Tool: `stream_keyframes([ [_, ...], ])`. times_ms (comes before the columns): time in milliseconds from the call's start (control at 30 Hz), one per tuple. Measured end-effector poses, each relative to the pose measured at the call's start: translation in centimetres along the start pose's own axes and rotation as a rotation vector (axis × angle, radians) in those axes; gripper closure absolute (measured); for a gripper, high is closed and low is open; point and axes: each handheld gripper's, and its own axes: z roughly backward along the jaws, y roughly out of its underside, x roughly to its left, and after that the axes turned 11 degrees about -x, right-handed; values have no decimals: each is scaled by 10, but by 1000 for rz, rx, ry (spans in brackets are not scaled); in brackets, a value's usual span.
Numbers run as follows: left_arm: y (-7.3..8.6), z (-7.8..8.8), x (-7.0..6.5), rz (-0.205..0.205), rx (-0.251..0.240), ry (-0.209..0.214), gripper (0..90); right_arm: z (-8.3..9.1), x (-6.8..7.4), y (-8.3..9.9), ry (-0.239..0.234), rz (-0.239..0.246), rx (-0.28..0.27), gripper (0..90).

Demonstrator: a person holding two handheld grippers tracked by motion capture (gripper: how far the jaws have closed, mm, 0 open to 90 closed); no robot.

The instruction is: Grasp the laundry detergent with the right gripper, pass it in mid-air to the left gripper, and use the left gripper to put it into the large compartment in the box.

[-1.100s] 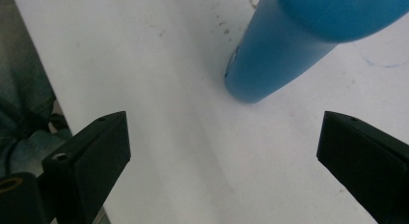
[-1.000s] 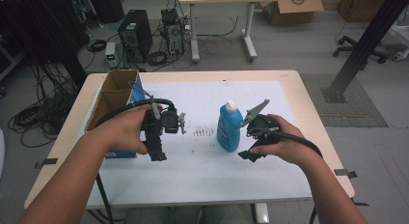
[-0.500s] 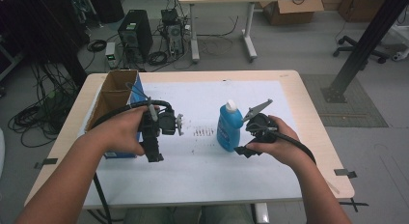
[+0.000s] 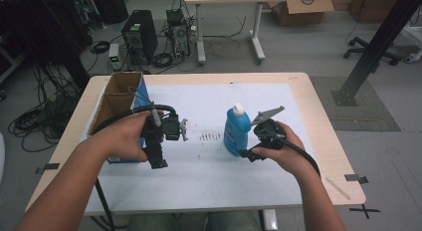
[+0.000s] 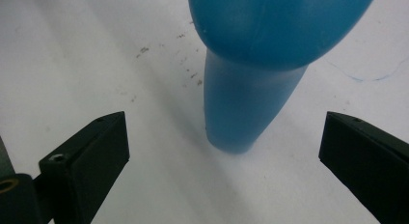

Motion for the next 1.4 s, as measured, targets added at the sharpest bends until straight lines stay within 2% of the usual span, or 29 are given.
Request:
stream_keyframes([
  [167,-2,1,-2,-6,2,2,4,-4,-1,6,8,-23,-45,30],
  [267,-2,1,-3,-7,1,0,4,-6,-2,8,10,-19,-52,29],
  [433,-5,2,-5,-14,-3,-3,4,-9,-5,15,42,-30,-109,24],
  [633,-10,3,-9,-29,-1,-3,4,-18,-5,23,43,-49,-173,23],
  [900,-13,2,-15,-48,-4,1,3,-30,-5,29,62,-71,-218,20],
  [1067,-12,1,-17,-50,-4,1,3,-35,-4,29,67,-77,-237,21],
  [1267,-6,0,-16,-36,-8,7,3,-41,-2,29,119,-91,-282,17],
  [1400,-1,-2,-16,-28,-8,9,3,-43,-3,29,134,-108,-303,17],
])
